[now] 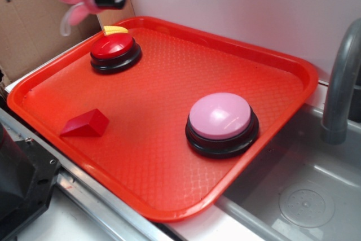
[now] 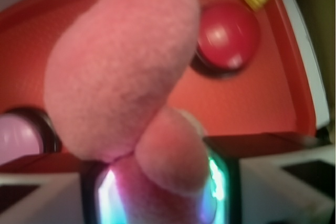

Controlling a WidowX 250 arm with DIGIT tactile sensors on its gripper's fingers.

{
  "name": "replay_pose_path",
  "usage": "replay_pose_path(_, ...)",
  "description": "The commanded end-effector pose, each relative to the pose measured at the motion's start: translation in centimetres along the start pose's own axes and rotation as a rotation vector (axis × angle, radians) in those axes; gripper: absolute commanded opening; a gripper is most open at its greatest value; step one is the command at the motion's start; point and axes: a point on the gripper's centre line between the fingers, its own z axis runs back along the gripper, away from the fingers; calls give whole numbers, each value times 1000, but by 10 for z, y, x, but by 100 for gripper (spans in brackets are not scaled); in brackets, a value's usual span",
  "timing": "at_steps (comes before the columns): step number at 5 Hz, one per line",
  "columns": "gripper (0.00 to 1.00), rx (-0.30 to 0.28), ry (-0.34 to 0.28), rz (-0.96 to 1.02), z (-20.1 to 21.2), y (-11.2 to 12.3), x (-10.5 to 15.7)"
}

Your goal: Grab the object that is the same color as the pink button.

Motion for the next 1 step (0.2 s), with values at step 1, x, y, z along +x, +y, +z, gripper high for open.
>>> replay_pose_path(1, 0, 27, -12, 141, 8, -5, -1)
